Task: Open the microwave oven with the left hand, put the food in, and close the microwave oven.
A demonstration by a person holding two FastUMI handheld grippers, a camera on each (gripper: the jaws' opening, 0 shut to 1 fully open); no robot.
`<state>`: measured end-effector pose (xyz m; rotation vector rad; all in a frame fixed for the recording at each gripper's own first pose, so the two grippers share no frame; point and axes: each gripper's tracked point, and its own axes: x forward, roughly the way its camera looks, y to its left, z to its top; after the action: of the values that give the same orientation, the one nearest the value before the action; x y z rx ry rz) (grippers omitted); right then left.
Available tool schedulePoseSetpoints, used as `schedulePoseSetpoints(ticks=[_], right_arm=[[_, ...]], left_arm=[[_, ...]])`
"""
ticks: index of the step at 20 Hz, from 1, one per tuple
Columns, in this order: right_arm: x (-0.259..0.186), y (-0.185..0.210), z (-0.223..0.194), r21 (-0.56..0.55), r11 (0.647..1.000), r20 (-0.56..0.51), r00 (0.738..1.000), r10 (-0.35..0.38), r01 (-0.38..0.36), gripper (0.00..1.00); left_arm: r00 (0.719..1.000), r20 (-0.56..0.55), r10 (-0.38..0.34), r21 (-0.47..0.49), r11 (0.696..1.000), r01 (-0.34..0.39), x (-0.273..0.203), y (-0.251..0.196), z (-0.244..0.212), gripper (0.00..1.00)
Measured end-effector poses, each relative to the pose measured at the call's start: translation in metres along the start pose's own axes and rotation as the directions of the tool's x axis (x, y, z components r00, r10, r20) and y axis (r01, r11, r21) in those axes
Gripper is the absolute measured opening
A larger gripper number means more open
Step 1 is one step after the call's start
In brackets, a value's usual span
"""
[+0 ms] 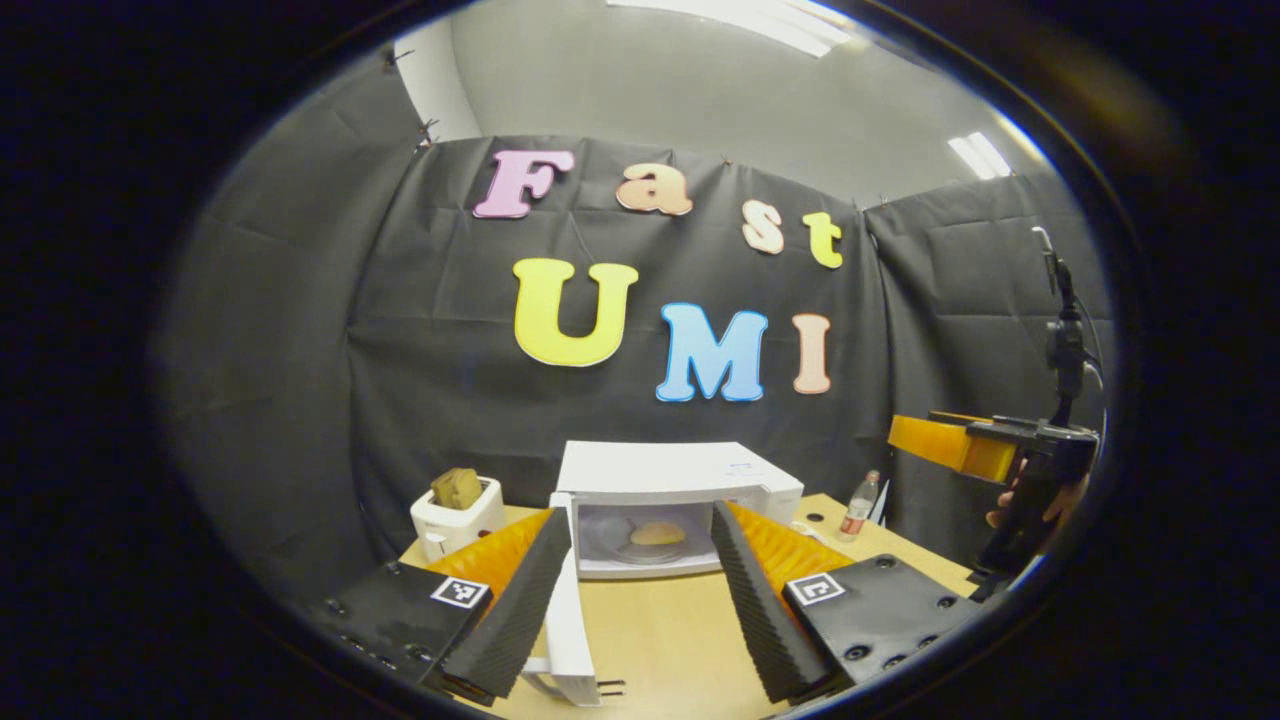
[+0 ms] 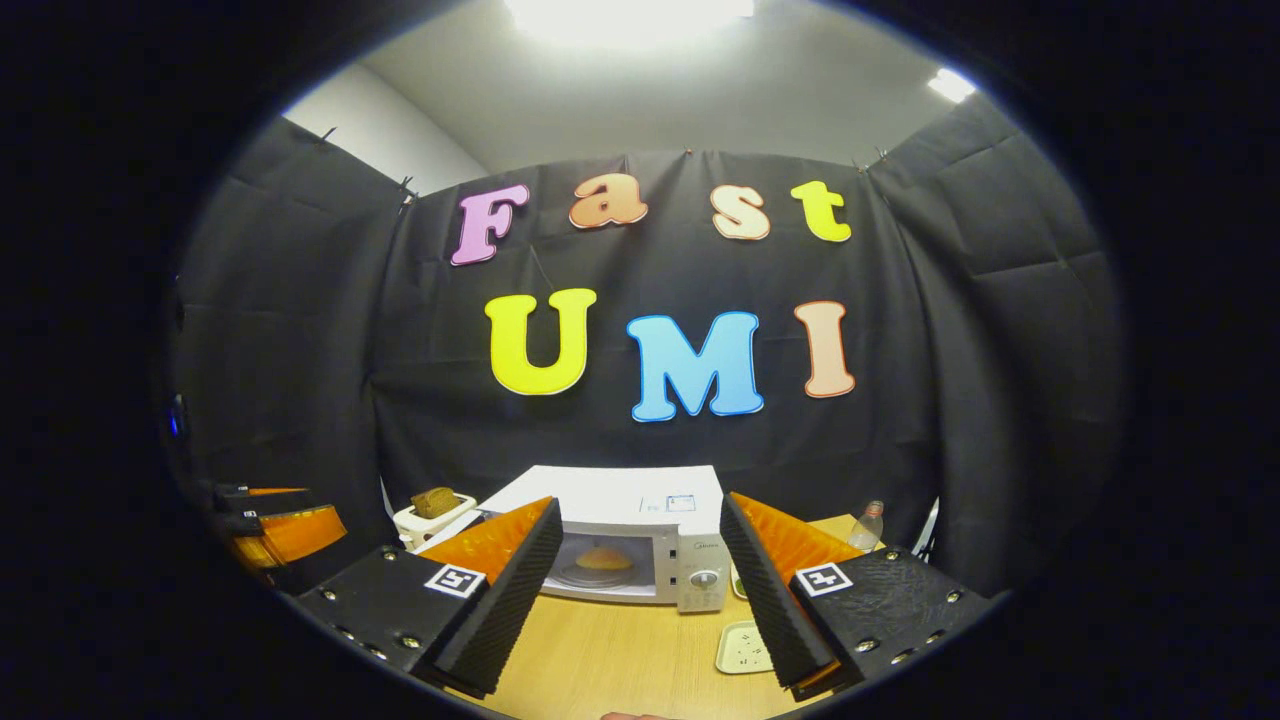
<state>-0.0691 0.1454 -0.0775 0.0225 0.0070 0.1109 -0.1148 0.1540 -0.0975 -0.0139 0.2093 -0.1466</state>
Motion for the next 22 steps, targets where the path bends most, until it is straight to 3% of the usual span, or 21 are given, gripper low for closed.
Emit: schedulePoseSetpoints(ticks=[2,4,5,13,22], right_arm=[[0.000,0.006,-0.003,0.003,1.000,-0.015,1.000,0.009,-0.009,0.98],[0.002,0.007,-0.008,0.004,1.000,-0.032,0.999,0.008,-0.007,0.97],[0.003,0.006,-0.008,0.006,1.000,-0.033,0.999,0.002,-0.002,0.97],[0.011,0.010,-0.014,0.012,1.000,-0.046,0.999,0.005,-0.004,0.97],[0.021,-0.006,-0.019,0.010,1.000,-0.065,0.998,-0.007,0.008,0.97]], left_arm=[[1.000,-0.019,0.012,0.013,1.000,-0.012,0.002,0.006,-0.006,0.58],[0.993,-0.027,0.111,0.048,0.993,-0.109,0.004,0.040,-0.012,0.24],[0.996,-0.045,0.082,0.032,0.996,-0.080,-0.001,0.032,-0.017,0.07],[0.953,-0.230,0.198,0.060,0.980,-0.189,-0.032,0.097,-0.101,0.07],[0.921,-0.353,0.164,0.009,0.985,-0.172,-0.036,0.087,-0.162,0.07]])
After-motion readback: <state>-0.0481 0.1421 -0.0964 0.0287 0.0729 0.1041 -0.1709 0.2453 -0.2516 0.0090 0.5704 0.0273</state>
